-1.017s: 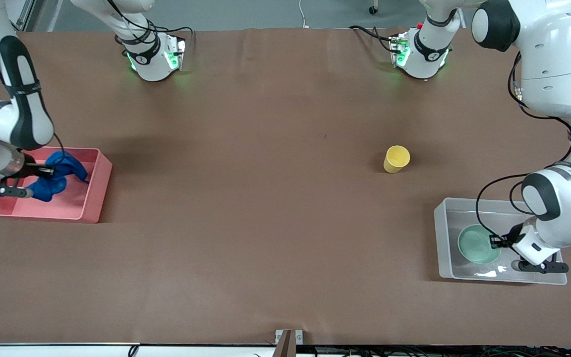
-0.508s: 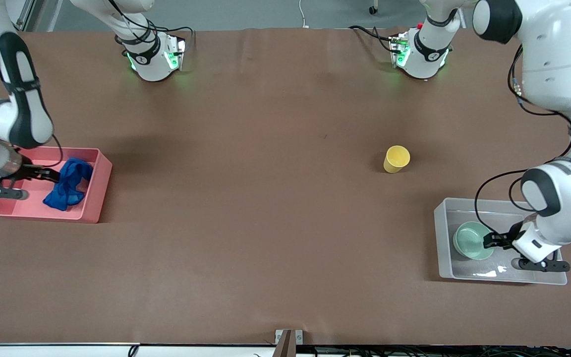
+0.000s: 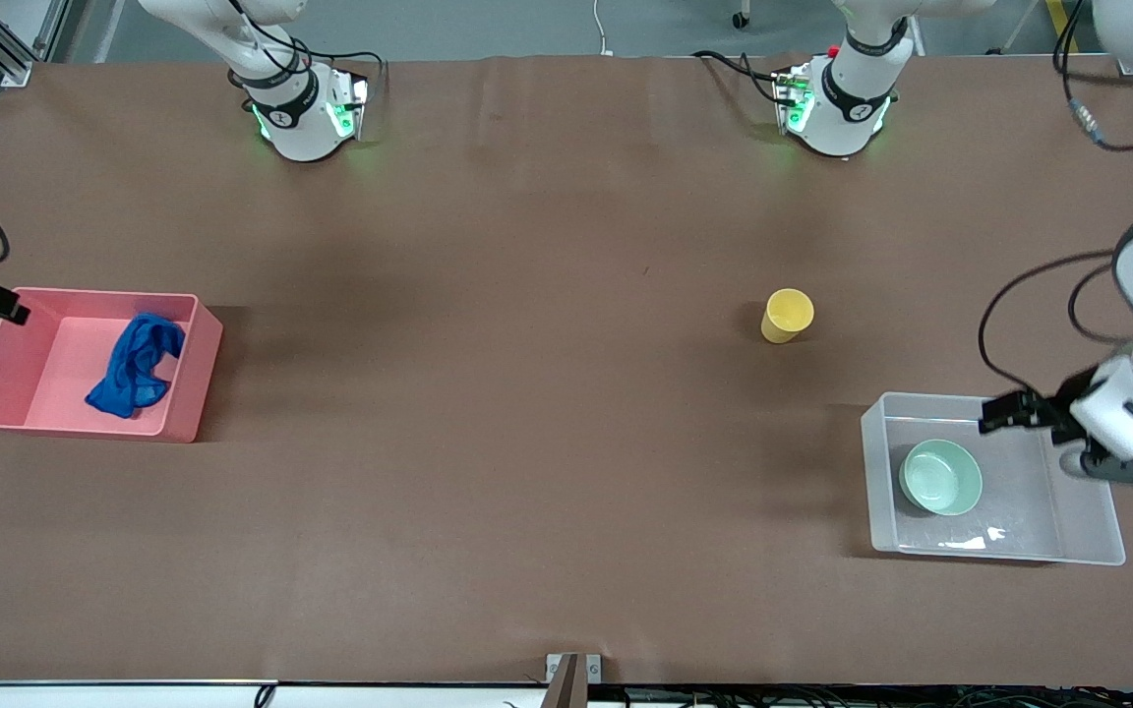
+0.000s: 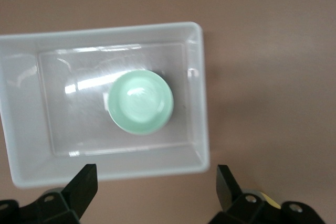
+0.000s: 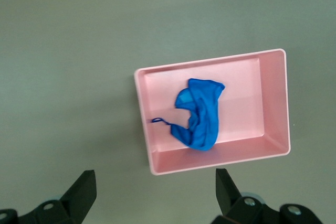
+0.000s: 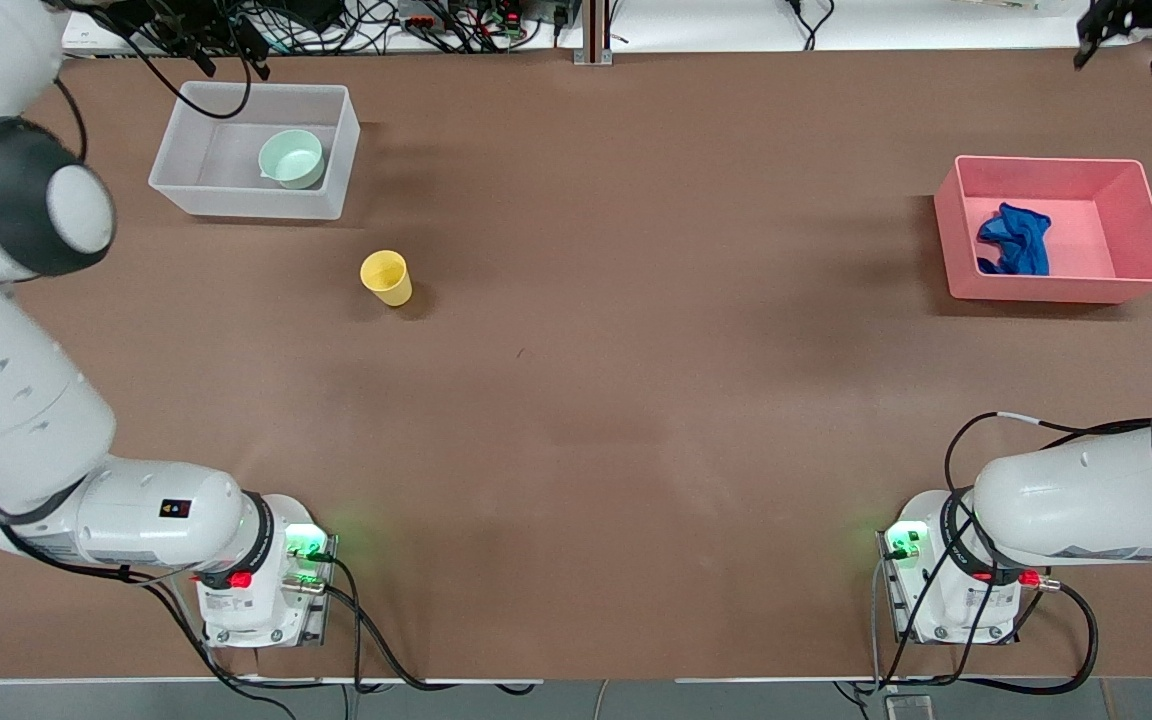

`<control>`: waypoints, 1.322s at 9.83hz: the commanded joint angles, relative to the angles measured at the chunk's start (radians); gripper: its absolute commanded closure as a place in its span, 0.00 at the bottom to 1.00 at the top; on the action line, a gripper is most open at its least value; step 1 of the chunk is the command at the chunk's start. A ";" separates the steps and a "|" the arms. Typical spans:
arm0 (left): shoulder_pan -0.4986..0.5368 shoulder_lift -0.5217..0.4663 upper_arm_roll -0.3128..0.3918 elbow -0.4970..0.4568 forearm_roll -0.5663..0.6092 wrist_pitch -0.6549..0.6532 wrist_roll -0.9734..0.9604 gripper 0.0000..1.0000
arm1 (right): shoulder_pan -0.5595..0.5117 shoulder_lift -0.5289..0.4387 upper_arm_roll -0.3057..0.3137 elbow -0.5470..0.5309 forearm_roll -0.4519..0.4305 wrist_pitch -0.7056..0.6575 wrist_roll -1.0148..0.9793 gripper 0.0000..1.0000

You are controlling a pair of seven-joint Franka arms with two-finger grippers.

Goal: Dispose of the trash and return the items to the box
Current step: 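Move the left gripper to the yellow cup and grasp it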

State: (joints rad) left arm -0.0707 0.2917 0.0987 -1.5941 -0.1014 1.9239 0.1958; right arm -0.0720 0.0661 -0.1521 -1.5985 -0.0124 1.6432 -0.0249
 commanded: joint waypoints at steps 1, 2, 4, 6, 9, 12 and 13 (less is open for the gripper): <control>0.006 -0.258 -0.101 -0.301 0.052 0.007 -0.138 0.00 | -0.071 -0.070 0.056 0.051 0.063 -0.068 0.019 0.00; 0.009 -0.343 -0.144 -0.401 0.052 0.015 -0.194 0.00 | -0.048 -0.083 0.027 0.063 0.063 -0.126 0.020 0.00; 0.052 -0.458 -0.267 -0.608 0.052 0.091 -0.263 0.00 | -0.038 -0.081 0.026 0.101 0.054 -0.191 0.010 0.00; 0.039 -0.488 -0.287 -0.790 0.052 0.261 -0.294 0.00 | -0.029 -0.081 0.028 0.101 0.051 -0.189 0.006 0.00; 0.025 -0.403 -0.294 -0.918 0.051 0.455 -0.292 0.03 | -0.019 -0.081 0.034 0.103 0.020 -0.194 -0.001 0.00; 0.022 -0.251 -0.297 -0.934 0.051 0.611 -0.294 0.07 | -0.003 -0.078 0.100 0.158 0.006 -0.200 0.103 0.00; 0.022 -0.208 -0.315 -0.937 0.051 0.648 -0.294 0.08 | -0.006 -0.078 0.101 0.157 0.008 -0.219 0.097 0.00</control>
State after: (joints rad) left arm -0.0492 0.0043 -0.1950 -2.5235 -0.0660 2.5144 -0.0887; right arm -0.0755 -0.0159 -0.0631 -1.4556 0.0135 1.4497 0.0471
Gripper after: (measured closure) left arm 0.075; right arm 0.000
